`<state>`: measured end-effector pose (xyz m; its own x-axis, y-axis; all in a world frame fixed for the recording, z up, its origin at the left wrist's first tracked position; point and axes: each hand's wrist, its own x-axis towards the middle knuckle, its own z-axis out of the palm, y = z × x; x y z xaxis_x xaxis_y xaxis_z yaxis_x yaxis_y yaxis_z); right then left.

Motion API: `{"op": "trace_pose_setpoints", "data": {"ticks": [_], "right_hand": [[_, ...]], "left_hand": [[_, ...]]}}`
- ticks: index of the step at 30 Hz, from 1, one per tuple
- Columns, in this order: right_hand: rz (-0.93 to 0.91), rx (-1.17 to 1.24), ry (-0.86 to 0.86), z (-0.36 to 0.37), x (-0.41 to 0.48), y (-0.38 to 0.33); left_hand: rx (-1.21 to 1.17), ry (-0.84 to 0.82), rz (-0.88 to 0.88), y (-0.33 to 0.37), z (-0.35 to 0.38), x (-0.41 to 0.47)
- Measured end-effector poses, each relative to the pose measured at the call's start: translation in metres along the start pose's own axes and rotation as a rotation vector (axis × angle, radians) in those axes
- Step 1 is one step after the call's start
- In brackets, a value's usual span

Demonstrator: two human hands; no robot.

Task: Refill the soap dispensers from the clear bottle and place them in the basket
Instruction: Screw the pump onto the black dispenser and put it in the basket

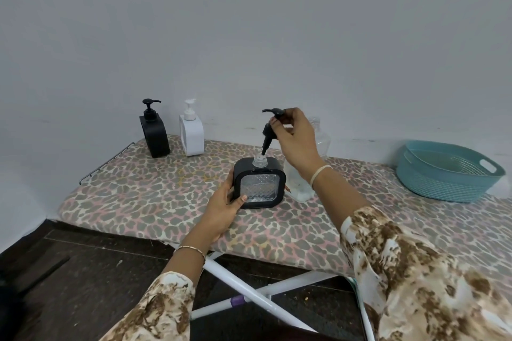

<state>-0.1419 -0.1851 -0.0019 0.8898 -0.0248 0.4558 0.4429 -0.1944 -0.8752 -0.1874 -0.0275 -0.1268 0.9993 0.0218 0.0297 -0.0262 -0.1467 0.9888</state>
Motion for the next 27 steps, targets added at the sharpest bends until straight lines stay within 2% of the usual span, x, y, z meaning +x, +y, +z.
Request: {"op": "trace_pose_setpoints", "data": {"ticks": [4,7,12,18,21,23,25,27], "right_hand": [[0.11,-0.057,-0.113,0.008,-0.009,0.022],[0.093,-0.151,-0.176,0.011,-0.02,0.032],[0.033,-0.212,-0.1,0.01,-0.025,0.036],[-0.017,-0.261,0.043,0.015,-0.034,0.039],[0.051,-0.126,-0.053,0.015,-0.04,0.042],[0.066,-0.134,-0.139,0.016,-0.043,0.044],[0.039,-0.183,-0.127,0.017,-0.043,0.045],[0.036,-0.175,-0.046,0.016,-0.041,0.046]], "left_hand": [[-0.015,-0.022,0.007,-0.002,-0.002,-0.005],[-0.019,-0.029,0.019,-0.005,-0.003,-0.003],[-0.128,0.032,0.002,-0.006,0.001,-0.003],[-0.109,0.067,0.046,-0.009,0.004,-0.002],[-0.093,0.068,0.049,-0.011,0.003,0.0],[-0.089,0.071,0.045,-0.012,0.003,0.001],[-0.09,0.077,0.045,-0.013,0.003,0.002],[-0.086,0.086,0.046,-0.015,0.003,0.003]]}}
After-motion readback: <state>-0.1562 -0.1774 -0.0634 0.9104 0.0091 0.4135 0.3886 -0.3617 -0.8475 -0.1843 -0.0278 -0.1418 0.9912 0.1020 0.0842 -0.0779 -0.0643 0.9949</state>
